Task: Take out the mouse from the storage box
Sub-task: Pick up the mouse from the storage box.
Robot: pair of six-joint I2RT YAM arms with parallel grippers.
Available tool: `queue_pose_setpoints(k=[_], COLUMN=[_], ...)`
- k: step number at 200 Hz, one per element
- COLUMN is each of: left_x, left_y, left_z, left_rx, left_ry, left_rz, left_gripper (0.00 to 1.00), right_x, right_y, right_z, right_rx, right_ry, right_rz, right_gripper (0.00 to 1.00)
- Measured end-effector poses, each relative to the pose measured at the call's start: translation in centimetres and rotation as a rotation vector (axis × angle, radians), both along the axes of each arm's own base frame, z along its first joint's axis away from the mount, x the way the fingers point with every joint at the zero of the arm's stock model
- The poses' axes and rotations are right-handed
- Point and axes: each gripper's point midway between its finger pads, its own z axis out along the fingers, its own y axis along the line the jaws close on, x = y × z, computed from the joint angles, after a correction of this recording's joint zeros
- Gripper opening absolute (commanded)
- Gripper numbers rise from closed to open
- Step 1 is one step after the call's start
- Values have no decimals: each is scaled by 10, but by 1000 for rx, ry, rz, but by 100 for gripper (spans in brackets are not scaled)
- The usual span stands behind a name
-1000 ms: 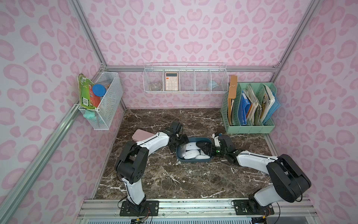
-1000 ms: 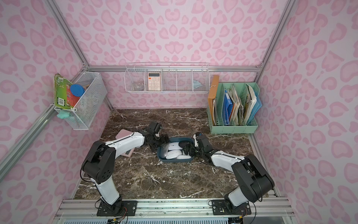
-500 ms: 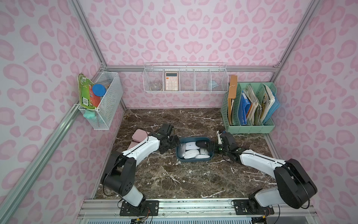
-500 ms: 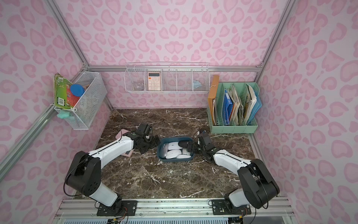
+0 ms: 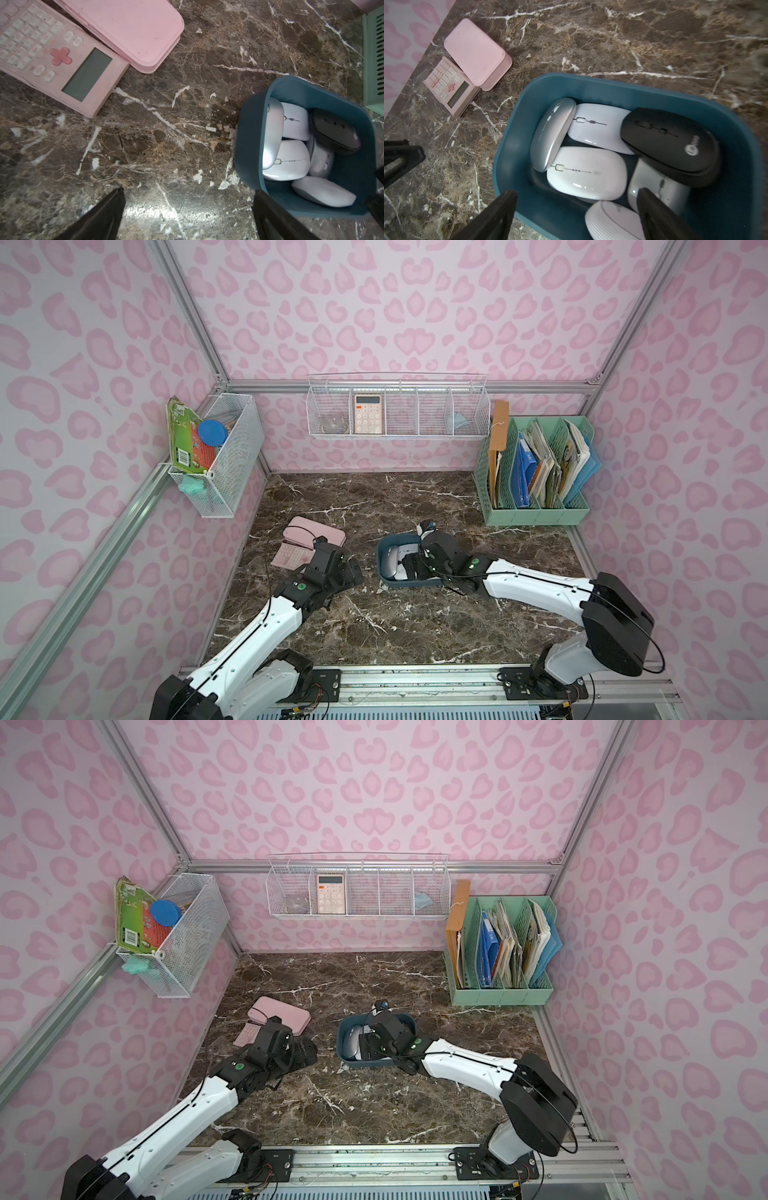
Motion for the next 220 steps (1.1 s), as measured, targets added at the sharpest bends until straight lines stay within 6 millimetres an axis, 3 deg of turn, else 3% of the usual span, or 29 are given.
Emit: queue_pose_setpoints(k=[15, 40, 64, 99, 149, 184, 220], left_x=[-5, -2, -1, -1, -1, -1, -1], left_y=[2, -3, -5, -7, -9, -9, -9], left_z=[-3, 20, 35, 36, 38, 39, 39], left_rx=[9, -28, -54, -62, -72, -74, -74], left_ry=[-43, -177, -248, -262, -267, -271, -270], left_rz=[-31, -72, -91, -99, -106, -106, -106], left_gripper=[99, 99, 99, 99, 99, 99, 99], right_x=[-2, 1, 6, 13, 25, 29, 31], right_y=[23, 48, 50, 53, 64, 68, 67], right_z=[-11, -27, -40, -56, -65, -71, -74], right_rx=[-17, -23, -37, -24, 24, 39, 44], right_ry=[35, 83, 128, 189, 229, 254, 264], right_rz=[27, 44, 15, -23, -42, -49, -59], right_gripper=[87, 83, 76, 60, 54, 61, 43])
